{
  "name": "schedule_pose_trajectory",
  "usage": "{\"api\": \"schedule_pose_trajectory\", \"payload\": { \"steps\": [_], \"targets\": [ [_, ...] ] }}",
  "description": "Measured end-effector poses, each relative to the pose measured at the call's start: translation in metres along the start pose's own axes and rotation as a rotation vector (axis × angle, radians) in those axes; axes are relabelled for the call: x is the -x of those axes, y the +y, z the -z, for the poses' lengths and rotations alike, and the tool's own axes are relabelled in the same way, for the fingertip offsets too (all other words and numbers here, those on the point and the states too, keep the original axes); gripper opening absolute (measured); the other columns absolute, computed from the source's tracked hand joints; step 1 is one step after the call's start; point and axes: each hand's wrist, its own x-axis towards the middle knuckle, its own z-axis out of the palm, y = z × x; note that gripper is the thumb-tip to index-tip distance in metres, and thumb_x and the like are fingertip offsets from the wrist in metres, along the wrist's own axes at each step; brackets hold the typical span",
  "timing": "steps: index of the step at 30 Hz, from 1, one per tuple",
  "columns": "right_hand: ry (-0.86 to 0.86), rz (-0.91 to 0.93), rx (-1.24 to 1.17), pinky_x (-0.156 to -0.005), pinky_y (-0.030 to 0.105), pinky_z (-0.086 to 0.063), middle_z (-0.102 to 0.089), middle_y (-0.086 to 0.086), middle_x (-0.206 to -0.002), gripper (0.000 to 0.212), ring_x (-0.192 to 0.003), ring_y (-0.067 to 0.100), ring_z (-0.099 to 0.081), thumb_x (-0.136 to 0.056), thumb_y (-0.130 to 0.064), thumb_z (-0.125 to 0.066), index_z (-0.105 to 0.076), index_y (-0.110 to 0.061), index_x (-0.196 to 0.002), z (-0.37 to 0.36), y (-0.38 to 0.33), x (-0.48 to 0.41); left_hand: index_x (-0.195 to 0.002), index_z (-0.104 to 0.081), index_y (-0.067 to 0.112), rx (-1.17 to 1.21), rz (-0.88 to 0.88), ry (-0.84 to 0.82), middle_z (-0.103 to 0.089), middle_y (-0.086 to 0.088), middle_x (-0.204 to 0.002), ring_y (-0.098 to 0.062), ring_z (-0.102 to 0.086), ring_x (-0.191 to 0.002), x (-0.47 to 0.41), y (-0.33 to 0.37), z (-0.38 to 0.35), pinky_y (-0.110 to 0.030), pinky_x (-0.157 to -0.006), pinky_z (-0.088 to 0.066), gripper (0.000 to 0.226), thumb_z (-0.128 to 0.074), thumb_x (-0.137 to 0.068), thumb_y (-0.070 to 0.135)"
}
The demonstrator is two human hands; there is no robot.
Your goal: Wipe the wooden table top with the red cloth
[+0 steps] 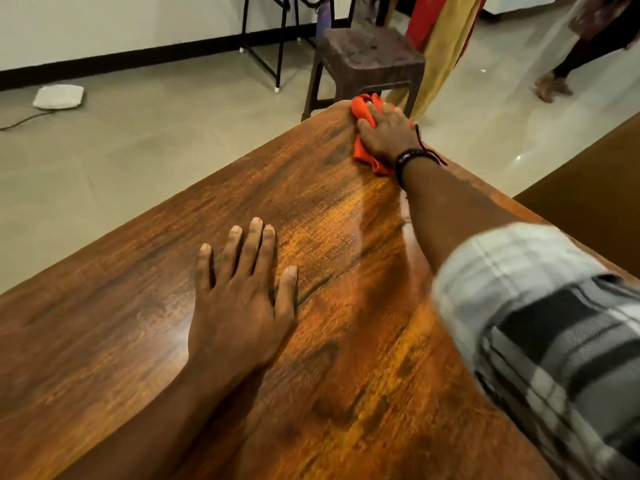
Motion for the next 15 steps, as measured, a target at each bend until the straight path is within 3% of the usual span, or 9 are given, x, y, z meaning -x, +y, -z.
{"api": "schedule_pose_trajectory", "payload": {
  "steps": [3,7,11,13,15],
  "targets": [
    [0.008,0.017,0.035,-0.122,0.055,-0.002,-0.009,0.001,-0.168,0.064,-0.154,0.026,-0.007,-0.097,-0.056,-0.021,-0.017,-0.033,-0.158,-0.009,-0.035,-0.006,-0.158,0.000,0.029,-0.008,-0.005,-0.002,0.006,0.010,-0.166,-0.008,0.015,-0.152,-0.001,0.000,0.002,-0.045,-0.122,0.009,0.068,0.000,-0.099,0.061],
    [-0.014,0.222,0.088,-0.122,0.054,-0.003,-0.008,0.001,-0.168,0.057,-0.154,0.024,-0.007,-0.104,-0.050,-0.024,-0.016,-0.033,-0.158,-0.012,-0.065,0.031,-0.158,0.001,0.029,0.007,0.001,-0.020,0.007,0.010,-0.166,-0.007,0.016,-0.151,0.001,0.000,0.006,-0.045,-0.122,0.011,0.068,-0.001,-0.098,0.061],
    [-0.079,0.425,0.061,-0.123,0.055,-0.008,-0.011,0.001,-0.167,0.055,-0.154,0.024,-0.008,-0.104,-0.054,-0.028,-0.018,-0.039,-0.156,-0.007,-0.031,0.088,-0.158,0.003,0.027,0.017,-0.004,-0.049,0.010,0.008,-0.166,-0.009,0.017,-0.151,-0.001,0.002,0.007,-0.046,-0.123,0.012,0.068,-0.003,-0.099,0.061],
    [0.006,0.294,0.038,-0.122,0.054,-0.014,-0.016,0.003,-0.166,0.054,-0.153,0.027,-0.014,-0.103,-0.056,-0.028,-0.021,-0.041,-0.155,-0.004,0.004,0.110,-0.158,0.004,0.026,0.016,0.001,-0.070,0.012,0.006,-0.166,-0.011,0.017,-0.152,-0.001,0.002,0.007,-0.048,-0.122,0.012,0.067,-0.007,-0.102,0.059],
    [0.040,0.090,0.028,-0.123,0.053,-0.011,-0.014,0.004,-0.167,0.057,-0.154,0.028,-0.011,-0.103,-0.057,-0.026,-0.020,-0.038,-0.156,-0.001,0.020,0.122,-0.159,0.003,0.024,0.035,0.010,-0.072,0.011,0.004,-0.166,-0.012,0.016,-0.152,0.001,0.003,0.007,-0.049,-0.122,0.012,0.066,-0.010,-0.103,0.056]
  ]
}}
